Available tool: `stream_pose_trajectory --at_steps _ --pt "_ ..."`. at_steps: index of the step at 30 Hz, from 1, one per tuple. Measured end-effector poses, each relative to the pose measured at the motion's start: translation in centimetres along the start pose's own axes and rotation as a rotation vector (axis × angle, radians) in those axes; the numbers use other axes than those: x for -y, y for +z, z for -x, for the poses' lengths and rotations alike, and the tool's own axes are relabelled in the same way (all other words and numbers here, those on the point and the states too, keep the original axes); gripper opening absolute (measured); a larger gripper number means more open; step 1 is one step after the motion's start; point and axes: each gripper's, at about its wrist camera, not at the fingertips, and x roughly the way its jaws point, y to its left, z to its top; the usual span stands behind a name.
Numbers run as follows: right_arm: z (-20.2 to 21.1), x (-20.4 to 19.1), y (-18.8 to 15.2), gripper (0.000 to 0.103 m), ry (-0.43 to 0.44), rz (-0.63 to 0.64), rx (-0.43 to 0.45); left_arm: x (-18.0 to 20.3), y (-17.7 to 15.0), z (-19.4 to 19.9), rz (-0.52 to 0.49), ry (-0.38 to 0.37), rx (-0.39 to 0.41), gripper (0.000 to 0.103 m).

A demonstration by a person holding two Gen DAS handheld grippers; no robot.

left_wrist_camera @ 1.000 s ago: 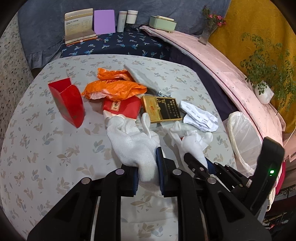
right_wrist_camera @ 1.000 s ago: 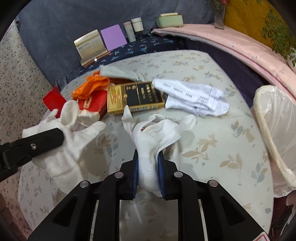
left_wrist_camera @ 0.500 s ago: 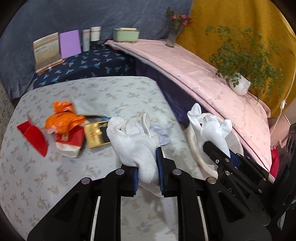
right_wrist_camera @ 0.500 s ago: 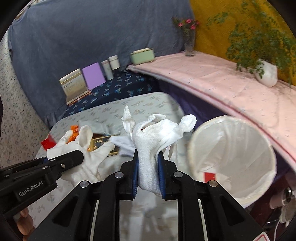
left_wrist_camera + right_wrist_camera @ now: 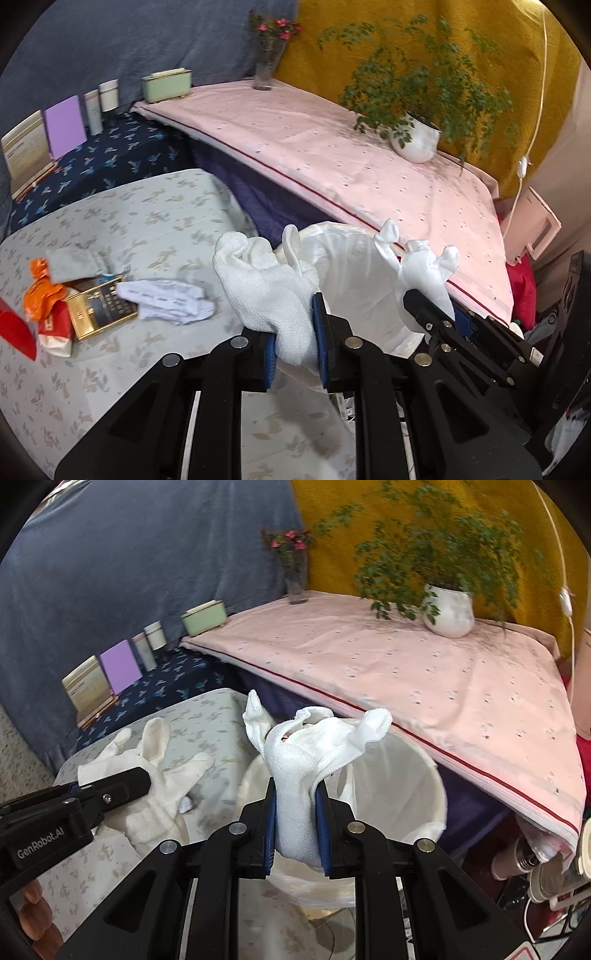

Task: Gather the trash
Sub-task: 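Carry both white gloves with both grippers over the trash bin, then open both grippers to drop the gloves into the bin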

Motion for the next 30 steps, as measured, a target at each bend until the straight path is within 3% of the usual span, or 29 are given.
stream_pose_trajectory --at_steps 8,9,11,12,24,26,30 --pt "-0.8 2.9 -0.4 0.018 -0.031 -0.043 -0.017 2.5 1.1 -2.5 -0.034 -0.059 -0.02 0.02" --pt "-0.9 3.0 -0.4 0.018 -0.032 -0.047 -0.019 2.7 1.2 -2.8 -0.034 -0.059 -0.022 0.022" --pt "-1.1 3.3 -0.5 0.018 -0.034 -0.053 -0.024 2.8 1.3 -3.1 -0.03 -0.059 -0.02 0.04" --pt "-1.3 3.3 -0.5 0.018 -0.034 -0.055 -0.027 2.8 1.5 -3.2 -0.025 -0.054 -0.014 0.043" --pt "-2.7 2.8 0.0 0.022 -0.026 -0.055 -0.031 1.5 1.7 -3.2 -0.017 -0.004 0.009 0.056" --pt "-2.8 2.5 0.1 0.024 -0.025 -0.053 -0.031 1.1 1.6 -3.2 -0.011 0.002 0.008 0.057" --pt "-2.6 2.1 0.2 0.045 -0.033 -0.056 -0.008 0.3 1.5 -3.1 0.009 0.012 0.01 0.06"
